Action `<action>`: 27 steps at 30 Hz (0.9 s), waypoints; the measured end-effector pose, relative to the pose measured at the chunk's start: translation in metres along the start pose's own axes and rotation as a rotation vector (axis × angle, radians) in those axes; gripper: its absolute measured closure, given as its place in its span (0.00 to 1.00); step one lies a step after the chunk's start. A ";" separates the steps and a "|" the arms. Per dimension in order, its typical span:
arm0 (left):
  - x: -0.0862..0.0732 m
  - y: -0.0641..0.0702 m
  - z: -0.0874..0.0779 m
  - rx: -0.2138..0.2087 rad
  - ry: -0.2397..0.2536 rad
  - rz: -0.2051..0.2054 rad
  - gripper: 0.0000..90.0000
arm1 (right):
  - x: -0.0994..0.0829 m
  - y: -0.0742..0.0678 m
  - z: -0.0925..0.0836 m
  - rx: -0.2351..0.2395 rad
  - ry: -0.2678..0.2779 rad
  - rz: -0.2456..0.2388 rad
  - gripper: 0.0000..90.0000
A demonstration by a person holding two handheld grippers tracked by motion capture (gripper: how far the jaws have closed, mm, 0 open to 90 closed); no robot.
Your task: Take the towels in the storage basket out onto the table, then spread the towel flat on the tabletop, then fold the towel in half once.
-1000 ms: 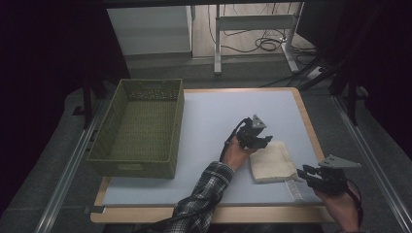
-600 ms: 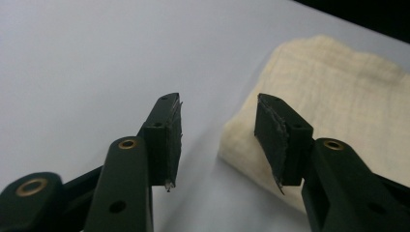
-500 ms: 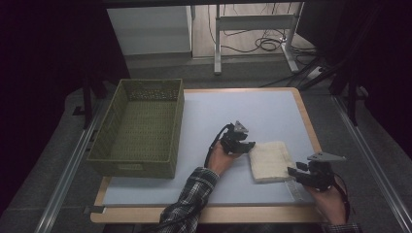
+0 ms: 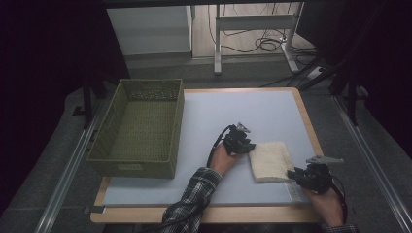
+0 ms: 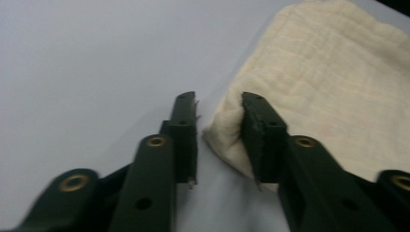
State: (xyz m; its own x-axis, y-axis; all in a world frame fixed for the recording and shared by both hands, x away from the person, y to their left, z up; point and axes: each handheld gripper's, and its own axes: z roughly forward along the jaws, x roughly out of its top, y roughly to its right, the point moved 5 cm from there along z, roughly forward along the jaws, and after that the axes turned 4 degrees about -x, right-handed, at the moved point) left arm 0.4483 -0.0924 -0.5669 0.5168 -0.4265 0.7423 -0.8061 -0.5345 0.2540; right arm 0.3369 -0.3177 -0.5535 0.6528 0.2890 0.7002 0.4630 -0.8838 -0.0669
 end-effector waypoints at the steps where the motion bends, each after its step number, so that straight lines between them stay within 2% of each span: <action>1: 0.000 0.000 0.000 0.000 0.000 0.000 0.83 | 0.000 0.000 0.000 0.000 0.000 0.000 0.81; 2: 0.000 0.001 0.000 -0.009 -0.002 -0.008 0.83 | 0.000 0.000 0.000 0.013 0.003 0.009 0.85; 3: 0.000 0.003 0.000 -0.015 -0.006 -0.007 0.90 | -0.001 -0.001 0.001 0.031 0.005 0.021 0.90; 4: 0.000 0.004 0.000 -0.009 -0.007 0.005 0.91 | -0.001 -0.002 0.000 0.034 0.001 0.024 0.91; 5: 0.000 0.004 0.000 -0.009 -0.007 0.005 0.92 | -0.001 -0.002 0.000 0.034 0.001 0.024 0.91; 6: 0.001 0.006 -0.001 0.008 -0.005 0.028 0.93 | 0.000 -0.003 0.000 0.035 -0.007 0.025 0.91; 8: 0.001 0.006 -0.003 0.018 0.005 0.044 0.94 | 0.002 -0.004 -0.001 0.035 -0.013 0.012 0.92; 10: 0.002 0.005 -0.007 0.027 0.020 0.060 0.94 | 0.005 -0.007 -0.003 0.056 -0.002 0.011 0.92; 13: 0.006 0.006 -0.013 0.018 0.047 0.056 0.94 | 0.009 -0.010 -0.007 0.061 0.018 0.002 0.92; 15: 0.011 0.006 -0.025 0.030 0.049 0.079 0.94 | 0.016 -0.015 -0.011 0.075 0.039 -0.012 0.92; 17: 0.012 0.007 -0.028 0.035 0.058 0.081 0.94 | 0.022 -0.019 -0.014 0.092 0.054 -0.019 0.92; 20: 0.017 0.006 -0.041 0.057 0.054 0.102 0.94 | 0.030 -0.027 -0.016 0.107 0.071 -0.043 0.92; 27: 0.021 0.001 -0.060 0.095 0.055 0.115 0.94 | 0.043 -0.042 -0.016 0.127 0.085 -0.082 0.92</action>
State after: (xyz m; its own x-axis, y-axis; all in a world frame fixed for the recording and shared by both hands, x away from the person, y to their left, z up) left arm 0.4415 -0.0586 -0.5139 0.4039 -0.4493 0.7968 -0.8268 -0.5521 0.1078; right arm 0.3366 -0.2739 -0.5092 0.5589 0.3210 0.7646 0.5883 -0.8033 -0.0928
